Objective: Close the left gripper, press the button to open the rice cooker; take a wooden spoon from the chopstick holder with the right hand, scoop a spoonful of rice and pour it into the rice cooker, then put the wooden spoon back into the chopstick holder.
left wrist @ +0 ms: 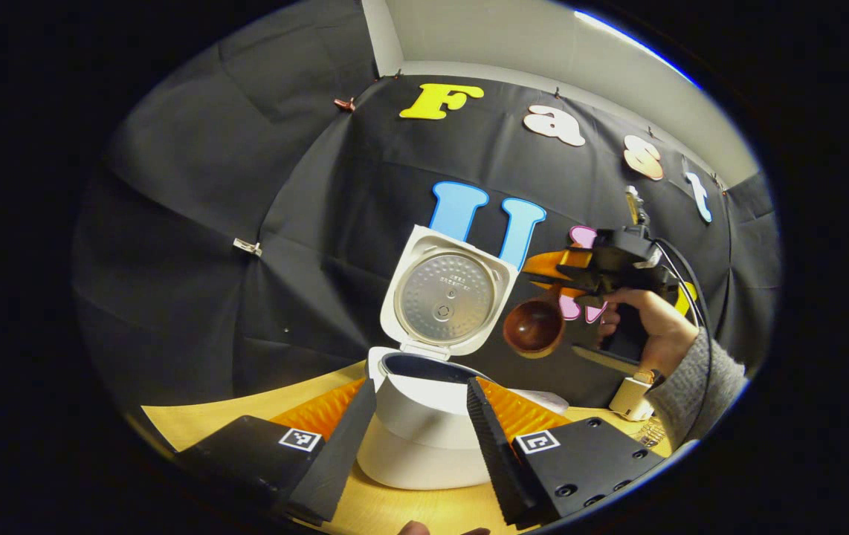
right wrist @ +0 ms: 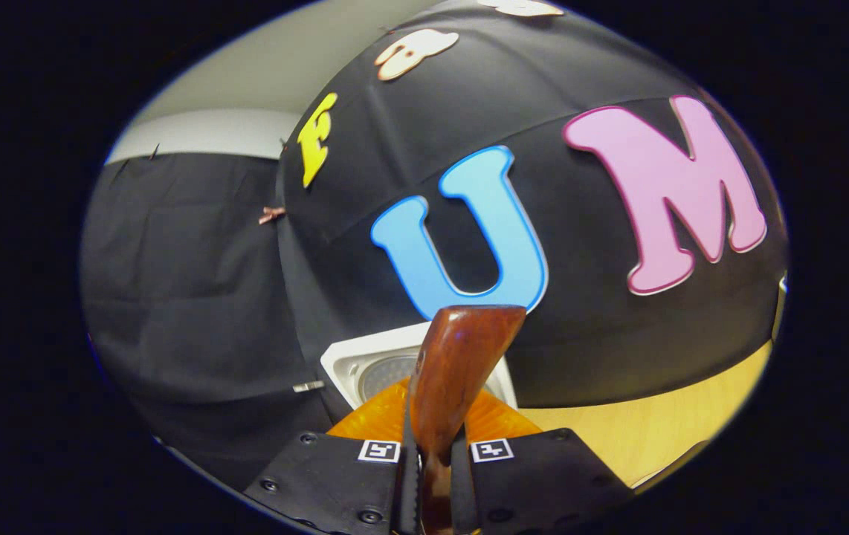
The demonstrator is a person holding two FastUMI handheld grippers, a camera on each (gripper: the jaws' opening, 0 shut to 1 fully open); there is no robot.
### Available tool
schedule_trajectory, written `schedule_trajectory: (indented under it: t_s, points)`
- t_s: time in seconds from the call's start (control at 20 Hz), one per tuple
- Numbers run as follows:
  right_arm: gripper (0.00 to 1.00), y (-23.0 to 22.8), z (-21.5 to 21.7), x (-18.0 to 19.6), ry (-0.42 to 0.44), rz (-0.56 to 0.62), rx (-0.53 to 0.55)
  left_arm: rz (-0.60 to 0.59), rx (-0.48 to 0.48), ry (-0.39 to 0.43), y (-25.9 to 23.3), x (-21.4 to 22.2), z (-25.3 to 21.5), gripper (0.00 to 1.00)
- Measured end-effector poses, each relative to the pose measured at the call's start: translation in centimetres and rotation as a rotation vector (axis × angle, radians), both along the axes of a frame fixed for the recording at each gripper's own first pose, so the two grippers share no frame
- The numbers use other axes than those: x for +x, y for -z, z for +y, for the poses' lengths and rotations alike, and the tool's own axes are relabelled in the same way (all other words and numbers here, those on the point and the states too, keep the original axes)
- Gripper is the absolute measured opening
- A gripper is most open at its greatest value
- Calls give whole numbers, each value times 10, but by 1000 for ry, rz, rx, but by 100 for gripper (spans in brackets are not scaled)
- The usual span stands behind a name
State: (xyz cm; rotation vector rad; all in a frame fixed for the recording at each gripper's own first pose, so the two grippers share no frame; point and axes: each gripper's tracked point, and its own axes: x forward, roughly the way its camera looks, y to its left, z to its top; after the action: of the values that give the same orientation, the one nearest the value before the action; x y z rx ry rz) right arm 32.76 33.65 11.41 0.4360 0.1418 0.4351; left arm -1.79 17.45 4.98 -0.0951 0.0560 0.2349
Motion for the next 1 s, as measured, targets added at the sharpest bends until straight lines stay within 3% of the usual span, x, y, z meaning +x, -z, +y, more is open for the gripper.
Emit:
schedule_trajectory:
  t_s: [0.25, 0.65, 0.85, 1.0]
  points:
    - [20, -15, -132, -31, 135, -20, 28, 4, 24, 30, 3, 5, -24, 80]
    - [20, 14, -366, -106, 426, -25, -78, 29, 64, 67, 15, 14, -55, 80]
    - [20, 51, -447, -124, 545, -7, -139, 24, 70, 77, 16, 16, -68, 80]
    - [20, 80, -484, -128, 604, 19, -175, 31, 83, 85, 21, 18, -76, 80]
